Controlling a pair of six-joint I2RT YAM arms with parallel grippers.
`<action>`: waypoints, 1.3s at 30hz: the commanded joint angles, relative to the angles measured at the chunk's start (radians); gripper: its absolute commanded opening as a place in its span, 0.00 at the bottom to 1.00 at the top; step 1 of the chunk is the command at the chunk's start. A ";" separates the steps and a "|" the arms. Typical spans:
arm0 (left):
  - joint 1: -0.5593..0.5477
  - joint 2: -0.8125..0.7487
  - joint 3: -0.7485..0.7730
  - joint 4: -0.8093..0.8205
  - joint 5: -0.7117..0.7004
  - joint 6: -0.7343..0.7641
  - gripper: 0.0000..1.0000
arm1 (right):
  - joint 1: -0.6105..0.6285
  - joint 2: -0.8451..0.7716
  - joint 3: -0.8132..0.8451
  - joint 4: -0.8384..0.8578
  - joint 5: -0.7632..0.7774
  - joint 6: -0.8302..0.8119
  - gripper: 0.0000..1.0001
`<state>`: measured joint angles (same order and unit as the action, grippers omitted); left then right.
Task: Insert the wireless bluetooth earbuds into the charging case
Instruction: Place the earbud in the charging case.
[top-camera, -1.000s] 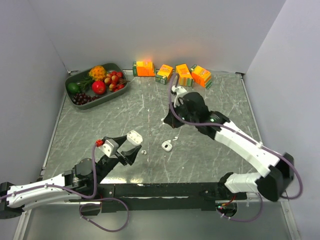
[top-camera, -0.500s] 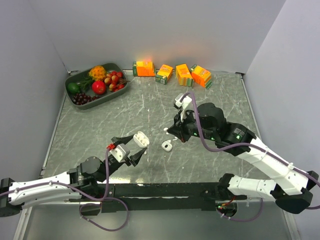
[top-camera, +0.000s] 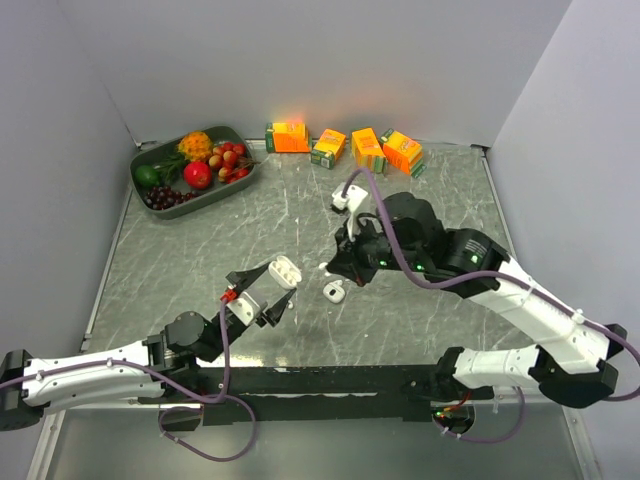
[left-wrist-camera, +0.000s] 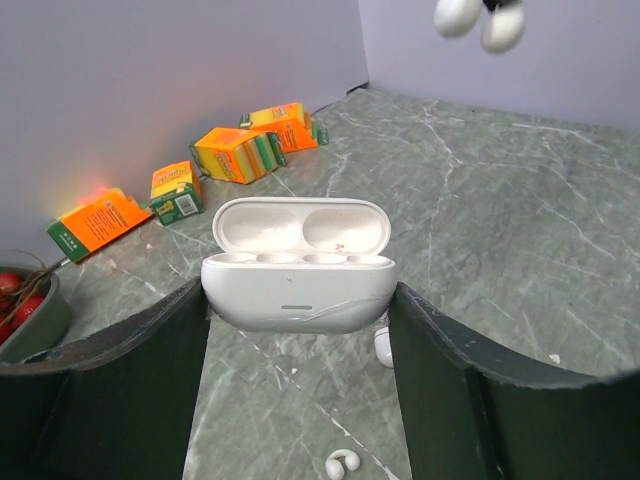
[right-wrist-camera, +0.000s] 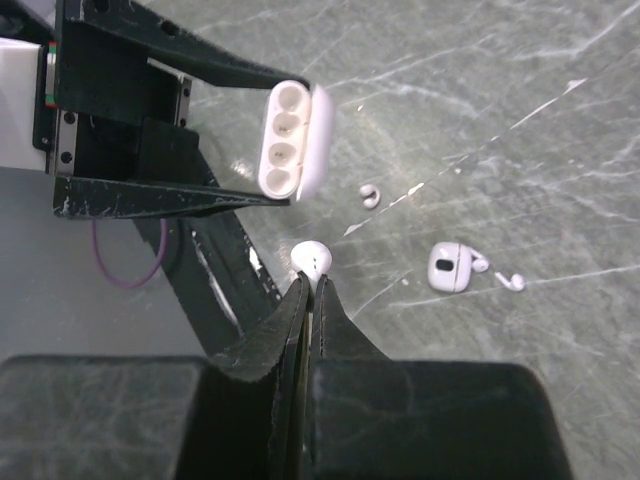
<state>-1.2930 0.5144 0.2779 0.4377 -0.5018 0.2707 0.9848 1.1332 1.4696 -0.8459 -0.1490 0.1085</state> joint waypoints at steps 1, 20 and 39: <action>-0.005 -0.002 0.010 0.081 -0.015 0.025 0.01 | 0.046 0.054 0.072 -0.047 -0.006 0.040 0.00; -0.005 -0.028 0.009 0.038 0.043 0.048 0.01 | 0.123 0.204 0.238 -0.087 -0.018 0.080 0.00; -0.006 -0.017 0.066 -0.045 0.108 0.059 0.01 | 0.130 0.296 0.268 -0.174 -0.037 0.068 0.00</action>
<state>-1.2930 0.4938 0.2893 0.3748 -0.4145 0.3206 1.1084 1.4097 1.7031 -0.9947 -0.1768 0.1745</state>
